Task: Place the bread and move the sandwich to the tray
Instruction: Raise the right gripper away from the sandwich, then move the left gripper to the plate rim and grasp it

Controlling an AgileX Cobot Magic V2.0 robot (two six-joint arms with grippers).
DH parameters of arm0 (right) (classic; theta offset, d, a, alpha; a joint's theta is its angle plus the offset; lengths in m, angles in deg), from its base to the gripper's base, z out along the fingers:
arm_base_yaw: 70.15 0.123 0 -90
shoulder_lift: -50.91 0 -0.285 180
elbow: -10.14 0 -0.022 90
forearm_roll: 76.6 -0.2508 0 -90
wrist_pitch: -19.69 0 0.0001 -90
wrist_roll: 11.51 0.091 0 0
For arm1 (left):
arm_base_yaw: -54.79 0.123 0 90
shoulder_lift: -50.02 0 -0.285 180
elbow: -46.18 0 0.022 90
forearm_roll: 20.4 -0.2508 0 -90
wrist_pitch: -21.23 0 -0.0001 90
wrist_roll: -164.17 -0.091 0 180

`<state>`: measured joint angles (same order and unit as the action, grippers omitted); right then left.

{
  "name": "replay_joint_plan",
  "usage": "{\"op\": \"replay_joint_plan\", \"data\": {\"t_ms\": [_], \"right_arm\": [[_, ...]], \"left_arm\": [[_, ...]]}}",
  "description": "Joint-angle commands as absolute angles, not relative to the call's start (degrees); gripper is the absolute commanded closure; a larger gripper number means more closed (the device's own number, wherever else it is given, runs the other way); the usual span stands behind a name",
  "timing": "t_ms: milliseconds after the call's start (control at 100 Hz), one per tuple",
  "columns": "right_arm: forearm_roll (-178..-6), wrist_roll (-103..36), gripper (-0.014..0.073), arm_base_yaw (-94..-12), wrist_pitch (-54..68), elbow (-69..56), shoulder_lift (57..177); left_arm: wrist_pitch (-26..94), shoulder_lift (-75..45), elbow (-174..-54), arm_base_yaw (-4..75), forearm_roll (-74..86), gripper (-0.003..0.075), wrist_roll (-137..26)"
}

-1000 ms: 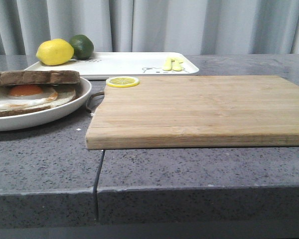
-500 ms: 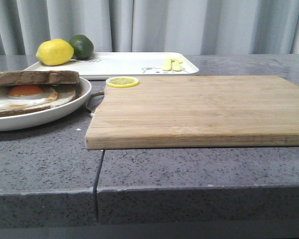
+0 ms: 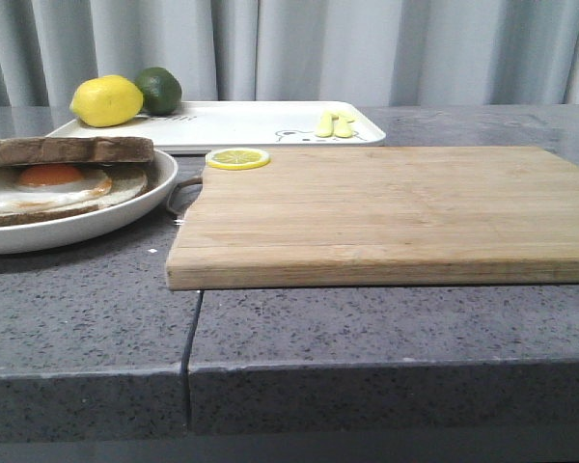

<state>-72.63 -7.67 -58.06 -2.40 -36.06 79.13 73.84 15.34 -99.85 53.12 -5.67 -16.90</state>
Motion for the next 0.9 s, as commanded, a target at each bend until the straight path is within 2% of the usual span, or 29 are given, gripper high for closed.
{"op": "replay_joint_plan", "data": {"t_ms": [0,600,890], "right_arm": [[-71.78,-7.67,0.0148,-58.42,1.67,-34.68,79.49],[-71.78,-7.67,0.0148,-58.42,1.67,-34.68,79.49],[-71.78,-7.67,0.0148,-58.42,1.73,-34.68,79.49]], "left_arm": [[70.26,14.56,-101.81,53.21,-4.73,0.0146,-16.95],[66.99,13.84,-101.81,53.21,-4.73,0.0146,-16.95],[62.29,3.3,-101.81,53.21,-6.09,0.0185,-15.44]]}}
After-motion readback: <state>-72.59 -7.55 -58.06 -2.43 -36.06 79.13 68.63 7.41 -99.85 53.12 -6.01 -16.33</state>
